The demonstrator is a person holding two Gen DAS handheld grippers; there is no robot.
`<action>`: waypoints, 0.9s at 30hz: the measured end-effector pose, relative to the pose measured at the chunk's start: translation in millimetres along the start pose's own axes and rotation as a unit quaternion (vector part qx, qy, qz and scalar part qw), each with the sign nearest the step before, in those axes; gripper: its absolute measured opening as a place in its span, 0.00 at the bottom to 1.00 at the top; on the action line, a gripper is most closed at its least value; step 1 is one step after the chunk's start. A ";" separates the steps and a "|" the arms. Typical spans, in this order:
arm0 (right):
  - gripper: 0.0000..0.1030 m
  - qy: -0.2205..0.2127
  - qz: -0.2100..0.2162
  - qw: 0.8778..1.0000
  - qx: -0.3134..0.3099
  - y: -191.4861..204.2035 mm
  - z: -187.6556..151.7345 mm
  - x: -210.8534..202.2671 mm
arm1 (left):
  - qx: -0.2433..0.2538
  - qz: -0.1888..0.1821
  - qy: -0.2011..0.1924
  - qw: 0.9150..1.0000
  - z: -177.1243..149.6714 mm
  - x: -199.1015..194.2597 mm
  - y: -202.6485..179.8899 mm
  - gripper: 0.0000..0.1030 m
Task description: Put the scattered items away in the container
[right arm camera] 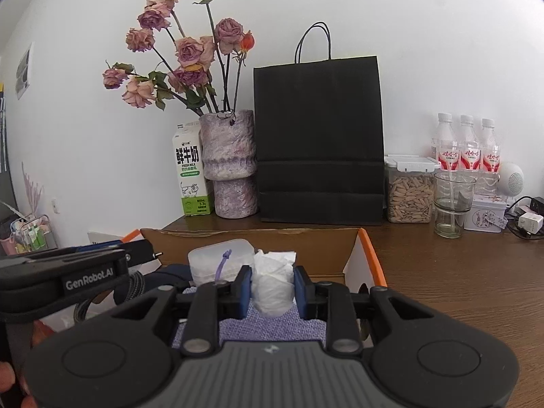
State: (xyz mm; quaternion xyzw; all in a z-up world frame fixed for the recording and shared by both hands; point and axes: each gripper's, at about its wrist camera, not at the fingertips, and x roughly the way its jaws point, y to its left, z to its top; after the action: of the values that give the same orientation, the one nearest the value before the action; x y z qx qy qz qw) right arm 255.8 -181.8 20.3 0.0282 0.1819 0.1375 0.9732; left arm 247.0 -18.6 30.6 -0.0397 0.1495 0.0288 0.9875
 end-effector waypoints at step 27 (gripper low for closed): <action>1.00 -0.003 -0.030 1.000 -0.004 6.0 -3.7 -36.4 | -0.001 0.015 0.004 1.000 -5.6 -32.4 11.9 1.00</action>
State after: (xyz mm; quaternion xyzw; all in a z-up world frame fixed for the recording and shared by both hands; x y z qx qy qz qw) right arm 220.2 -186.1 30.2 0.0192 0.1791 0.1084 0.9776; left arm 213.7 -8.7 34.0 -0.0387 0.1540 0.0432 0.9864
